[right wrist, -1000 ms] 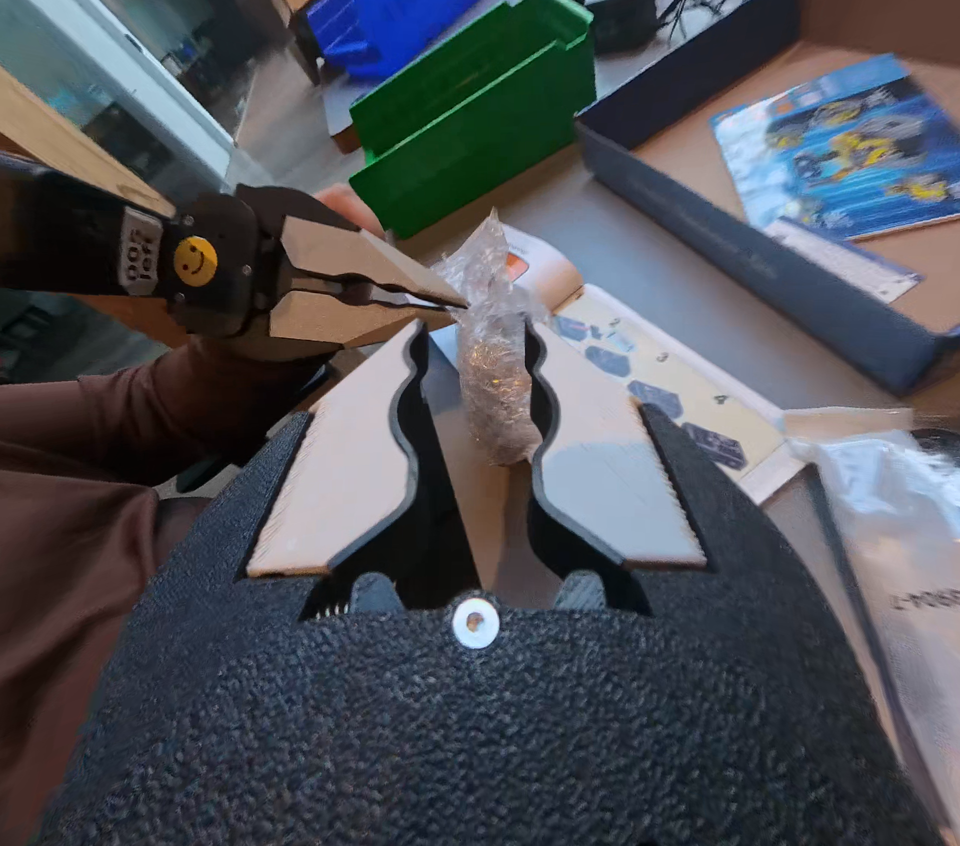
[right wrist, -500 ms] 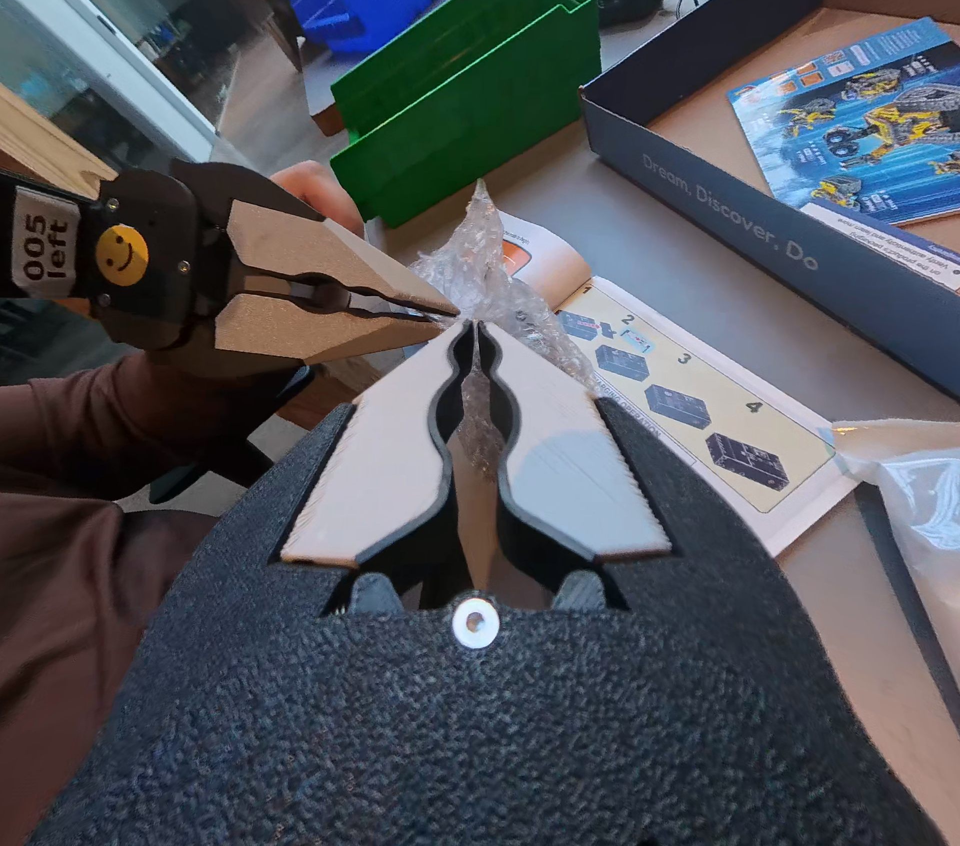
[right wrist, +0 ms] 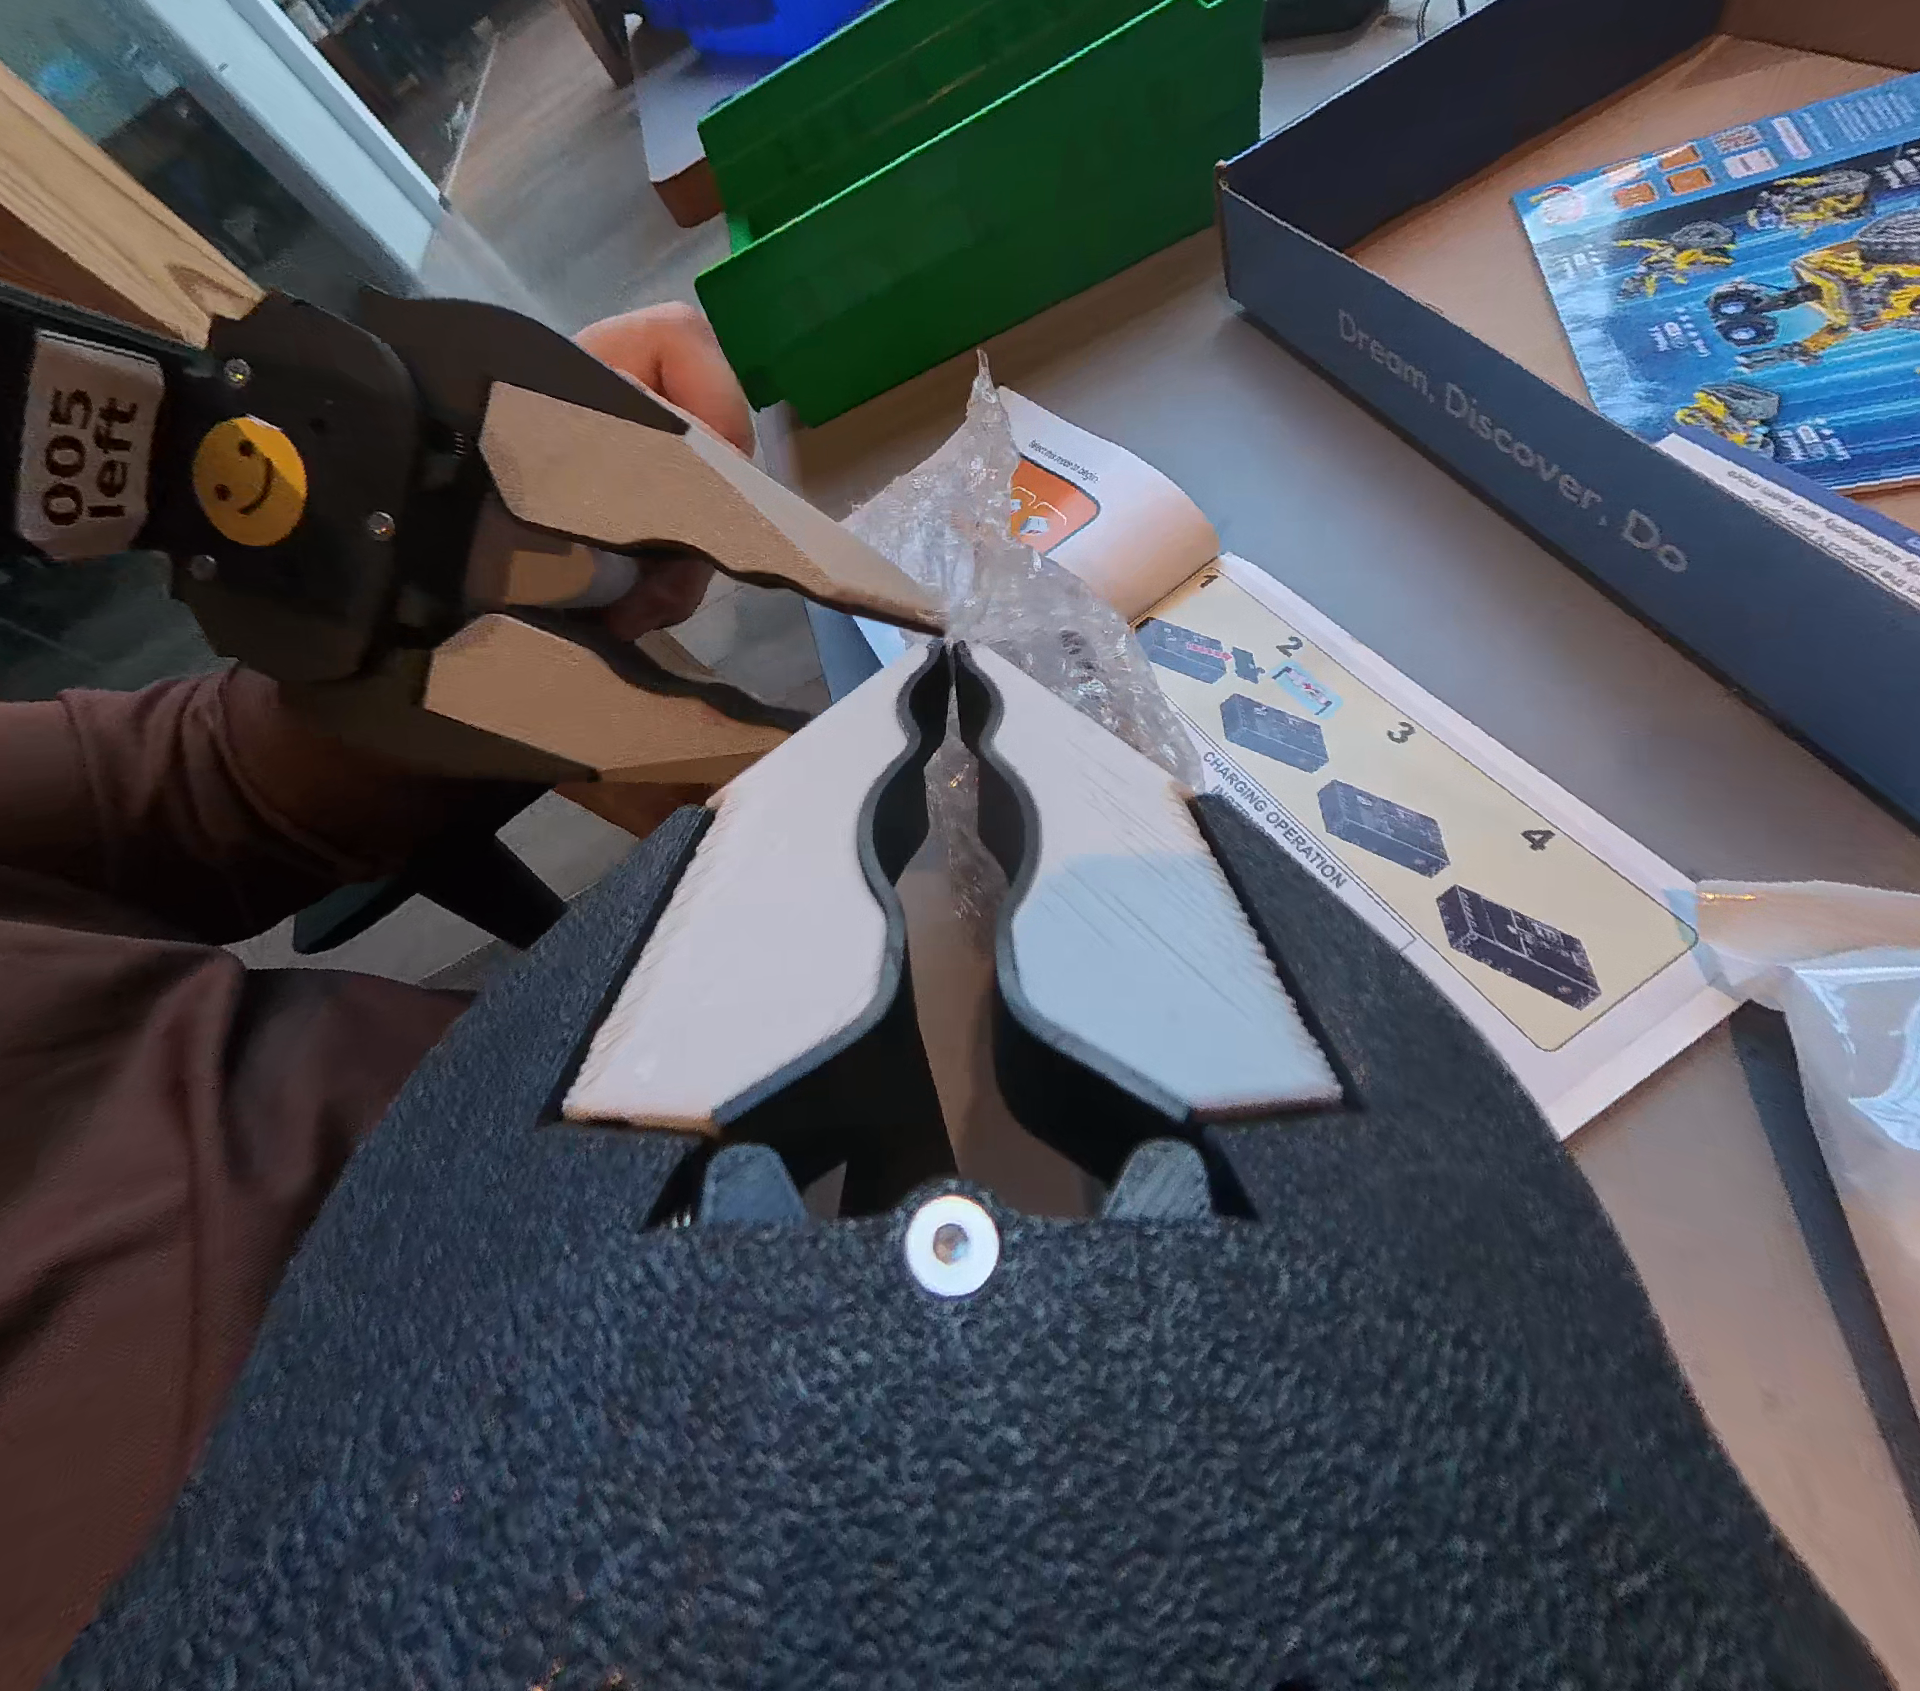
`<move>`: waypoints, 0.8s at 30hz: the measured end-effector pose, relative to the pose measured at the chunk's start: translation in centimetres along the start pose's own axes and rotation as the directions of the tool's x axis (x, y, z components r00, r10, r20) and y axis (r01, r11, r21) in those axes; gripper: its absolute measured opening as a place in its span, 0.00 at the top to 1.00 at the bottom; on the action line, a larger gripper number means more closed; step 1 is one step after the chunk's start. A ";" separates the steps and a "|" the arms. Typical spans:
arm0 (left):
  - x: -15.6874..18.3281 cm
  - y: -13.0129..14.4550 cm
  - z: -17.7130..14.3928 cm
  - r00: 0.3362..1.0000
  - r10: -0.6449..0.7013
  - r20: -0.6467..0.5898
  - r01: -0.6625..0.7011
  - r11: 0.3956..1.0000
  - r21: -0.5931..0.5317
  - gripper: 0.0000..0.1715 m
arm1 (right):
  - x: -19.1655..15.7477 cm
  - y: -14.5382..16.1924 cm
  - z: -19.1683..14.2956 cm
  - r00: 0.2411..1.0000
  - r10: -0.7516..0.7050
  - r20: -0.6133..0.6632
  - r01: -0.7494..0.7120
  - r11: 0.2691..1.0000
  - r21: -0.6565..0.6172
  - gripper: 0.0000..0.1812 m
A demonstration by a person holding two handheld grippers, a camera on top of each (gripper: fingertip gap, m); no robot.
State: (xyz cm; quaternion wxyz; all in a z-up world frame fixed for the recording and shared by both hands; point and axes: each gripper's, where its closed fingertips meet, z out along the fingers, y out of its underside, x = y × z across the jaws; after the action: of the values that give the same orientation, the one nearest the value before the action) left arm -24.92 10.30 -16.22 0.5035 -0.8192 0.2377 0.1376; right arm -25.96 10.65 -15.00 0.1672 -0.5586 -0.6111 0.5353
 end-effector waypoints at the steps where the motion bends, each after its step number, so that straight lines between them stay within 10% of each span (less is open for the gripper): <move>1: -0.2 0.2 0.1 1.000 0.004 0.009 -0.004 1.000 -0.009 0.88 | -0.1 0.0 0.1 1.000 -0.008 0.001 0.008 1.000 -0.004 1.00; 6: -0.7 0.3 0.0 1.000 0.004 0.015 -0.004 1.000 -0.007 1.00 | -0.8 0.1 0.3 0.997 -0.072 0.005 0.072 0.997 -0.024 1.00; 24: 0.5 -0.4 -0.3 1.000 0.009 -0.022 -0.008 1.000 0.016 0.90 | -1.4 -0.4 -0.8 0.993 -0.119 -0.004 0.119 0.993 -0.017 1.00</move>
State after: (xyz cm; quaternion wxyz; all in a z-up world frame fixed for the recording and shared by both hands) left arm -24.33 10.10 -16.01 0.5068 -0.8156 0.2478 0.1288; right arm -25.07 9.91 -13.85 0.1957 -0.5240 -0.6473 0.5179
